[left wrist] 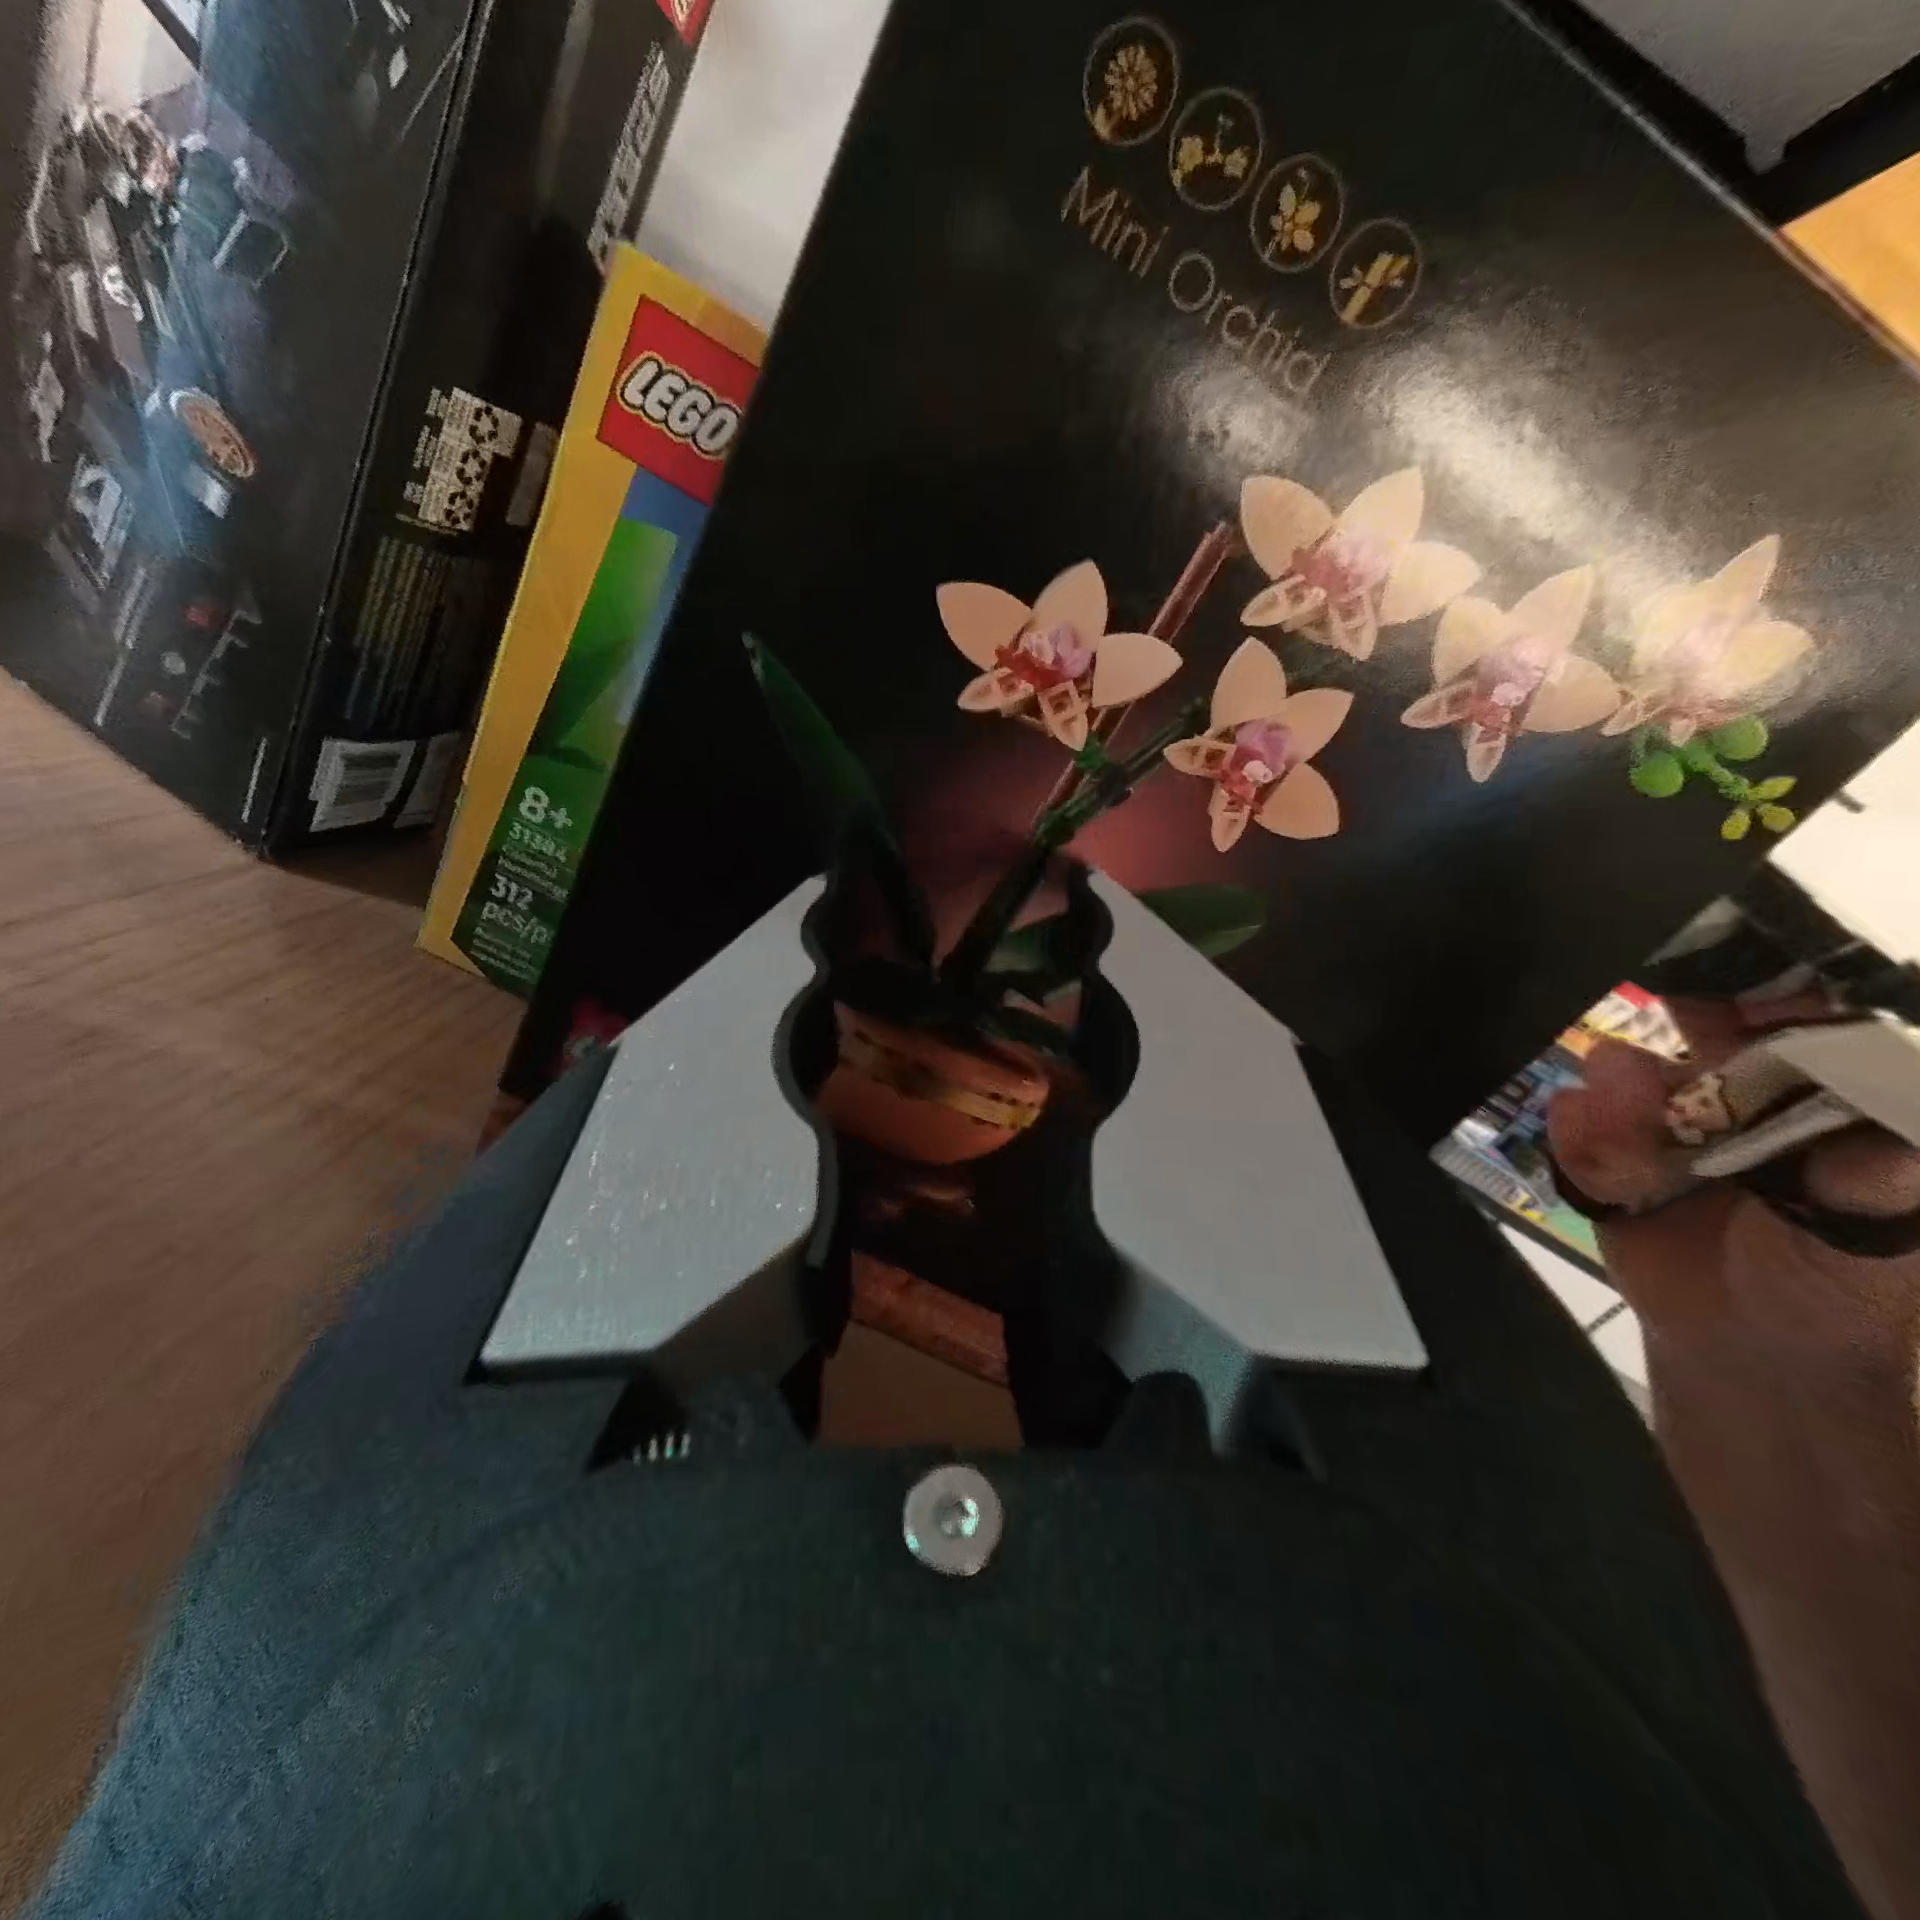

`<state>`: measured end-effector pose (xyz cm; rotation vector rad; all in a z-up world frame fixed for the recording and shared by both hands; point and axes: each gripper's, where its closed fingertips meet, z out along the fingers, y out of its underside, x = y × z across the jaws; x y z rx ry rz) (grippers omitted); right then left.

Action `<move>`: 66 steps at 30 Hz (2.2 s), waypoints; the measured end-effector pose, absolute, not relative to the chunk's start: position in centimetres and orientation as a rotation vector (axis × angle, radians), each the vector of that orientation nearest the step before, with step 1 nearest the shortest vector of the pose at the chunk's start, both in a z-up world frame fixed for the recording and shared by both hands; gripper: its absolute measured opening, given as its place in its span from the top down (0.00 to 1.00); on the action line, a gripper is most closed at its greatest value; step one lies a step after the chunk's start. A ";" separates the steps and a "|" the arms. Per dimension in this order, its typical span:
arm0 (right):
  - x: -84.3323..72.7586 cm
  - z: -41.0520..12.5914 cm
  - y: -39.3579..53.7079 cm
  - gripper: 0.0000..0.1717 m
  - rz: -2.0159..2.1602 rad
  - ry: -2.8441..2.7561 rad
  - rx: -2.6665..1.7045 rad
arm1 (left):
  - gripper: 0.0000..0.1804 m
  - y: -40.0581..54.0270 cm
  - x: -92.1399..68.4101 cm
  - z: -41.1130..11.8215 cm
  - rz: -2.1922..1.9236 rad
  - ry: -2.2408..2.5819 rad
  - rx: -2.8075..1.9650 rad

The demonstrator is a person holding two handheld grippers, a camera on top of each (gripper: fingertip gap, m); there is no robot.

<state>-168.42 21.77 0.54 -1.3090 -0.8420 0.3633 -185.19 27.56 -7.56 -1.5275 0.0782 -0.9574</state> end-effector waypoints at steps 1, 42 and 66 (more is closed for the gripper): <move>-168.5 1.3 20.9 0.31 0.355 -0.843 -1.281 | 0.77 27.3 -185.2 -7.6 -0.950 0.075 -1.537; -204.1 -2.2 20.8 0.46 0.694 -1.079 -1.622 | 0.42 18.6 -201.0 -7.4 -0.283 -0.024 -1.610; -185.5 -1.4 13.9 0.41 0.666 -1.041 -1.644 | 0.52 9.1 -184.6 -6.7 -0.545 0.360 -1.647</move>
